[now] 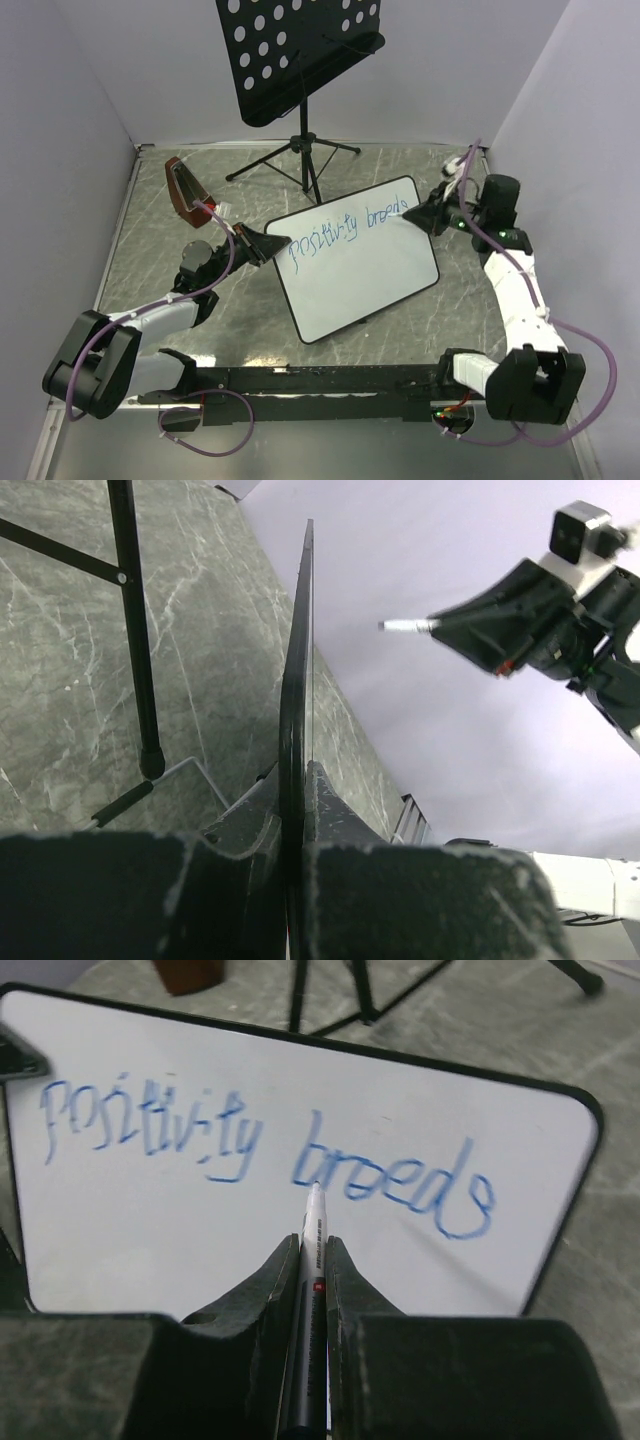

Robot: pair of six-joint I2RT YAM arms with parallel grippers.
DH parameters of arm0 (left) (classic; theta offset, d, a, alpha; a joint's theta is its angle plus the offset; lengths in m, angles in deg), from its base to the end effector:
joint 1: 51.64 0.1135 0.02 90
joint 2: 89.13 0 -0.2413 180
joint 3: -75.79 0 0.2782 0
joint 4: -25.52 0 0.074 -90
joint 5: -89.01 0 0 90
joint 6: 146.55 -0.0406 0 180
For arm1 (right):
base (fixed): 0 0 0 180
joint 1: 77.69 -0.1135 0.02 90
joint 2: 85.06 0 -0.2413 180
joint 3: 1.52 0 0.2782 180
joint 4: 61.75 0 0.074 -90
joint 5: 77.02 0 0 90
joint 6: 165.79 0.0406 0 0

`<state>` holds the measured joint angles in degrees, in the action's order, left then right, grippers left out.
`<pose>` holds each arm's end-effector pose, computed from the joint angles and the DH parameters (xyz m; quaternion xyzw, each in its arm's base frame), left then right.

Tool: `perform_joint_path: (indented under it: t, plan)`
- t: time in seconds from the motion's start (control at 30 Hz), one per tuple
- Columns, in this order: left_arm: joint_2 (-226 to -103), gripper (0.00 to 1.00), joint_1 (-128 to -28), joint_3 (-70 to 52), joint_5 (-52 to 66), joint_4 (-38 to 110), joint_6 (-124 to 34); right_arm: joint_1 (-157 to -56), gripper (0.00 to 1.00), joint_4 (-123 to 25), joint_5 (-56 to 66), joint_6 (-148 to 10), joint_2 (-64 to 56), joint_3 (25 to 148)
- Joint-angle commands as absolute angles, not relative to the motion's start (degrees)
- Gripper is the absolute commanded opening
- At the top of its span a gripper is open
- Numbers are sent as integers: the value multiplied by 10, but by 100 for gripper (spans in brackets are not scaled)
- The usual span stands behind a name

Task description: Write a sentence on the whiteboard

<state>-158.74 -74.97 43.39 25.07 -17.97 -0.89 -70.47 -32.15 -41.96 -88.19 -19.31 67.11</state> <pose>0.2384 -0.1222 0.1835 -0.0197 0.6712 -0.5776 0.4642 0.2876 -0.0029 0.3037 -0.2759 0.7437 0.3077 0.5255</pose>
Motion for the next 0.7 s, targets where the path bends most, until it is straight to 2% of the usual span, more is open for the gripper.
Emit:
perform_joint_path:
  t: [0.0, 0.37, 0.67]
  plan:
    - [-1588, 1, -754, 422, 266, -257, -21, -790, 0, -336, -433, -911, -239, 620]
    - [-1568, 1, -754, 431, 230, -240, -3, -1013, 0, -344, -341, -934, -250, 603]
    - [-1572, 1, -755, 429, 228, -241, 2, -1052, 0, -367, -236, -933, -224, 601]
